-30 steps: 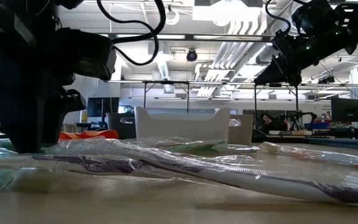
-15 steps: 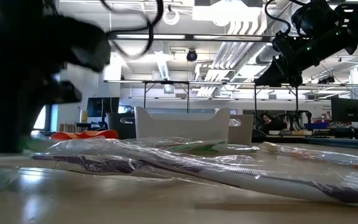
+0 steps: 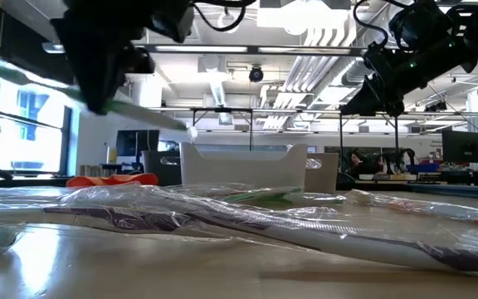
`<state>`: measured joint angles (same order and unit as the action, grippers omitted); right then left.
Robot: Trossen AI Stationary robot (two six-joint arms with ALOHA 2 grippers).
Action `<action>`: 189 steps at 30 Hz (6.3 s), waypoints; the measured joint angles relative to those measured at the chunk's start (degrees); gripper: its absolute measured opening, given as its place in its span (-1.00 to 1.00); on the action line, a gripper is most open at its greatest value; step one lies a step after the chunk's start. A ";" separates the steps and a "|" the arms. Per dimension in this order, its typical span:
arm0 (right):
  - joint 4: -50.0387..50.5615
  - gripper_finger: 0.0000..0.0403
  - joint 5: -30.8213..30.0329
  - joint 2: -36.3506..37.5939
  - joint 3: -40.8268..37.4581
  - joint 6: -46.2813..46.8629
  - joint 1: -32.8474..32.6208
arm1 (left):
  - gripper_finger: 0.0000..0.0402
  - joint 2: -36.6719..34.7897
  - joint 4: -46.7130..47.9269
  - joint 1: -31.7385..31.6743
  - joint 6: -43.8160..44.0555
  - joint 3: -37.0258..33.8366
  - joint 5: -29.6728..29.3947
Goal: Pick & Place Toothbrushes
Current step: Put the green toothbrush into the dark blue bin, then put the purple toothbrush into the blue bin
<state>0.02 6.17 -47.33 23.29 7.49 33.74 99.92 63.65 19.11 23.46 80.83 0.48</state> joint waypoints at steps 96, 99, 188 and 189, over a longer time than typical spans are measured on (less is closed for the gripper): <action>5.13 -0.99 -0.20 0.02 -1.77 -0.20 0.00 | -0.91 12.31 -9.41 -56.54 -6.53 9.32 -15.43; 5.17 -0.99 -0.22 0.02 -1.77 -0.20 0.00 | -0.91 12.31 -11.45 -56.50 -6.64 9.34 -14.42; 5.60 -0.99 -0.04 0.00 -1.70 1.58 0.02 | -0.42 -8.50 2.81 -13.91 -11.18 9.39 -11.79; 5.59 -0.99 -0.04 0.00 -1.71 1.62 0.01 | -0.42 -8.50 1.51 -13.63 -11.13 9.36 -11.79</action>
<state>5.61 6.13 -47.33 21.58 9.11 33.75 91.42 65.16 5.48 12.32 90.19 -11.31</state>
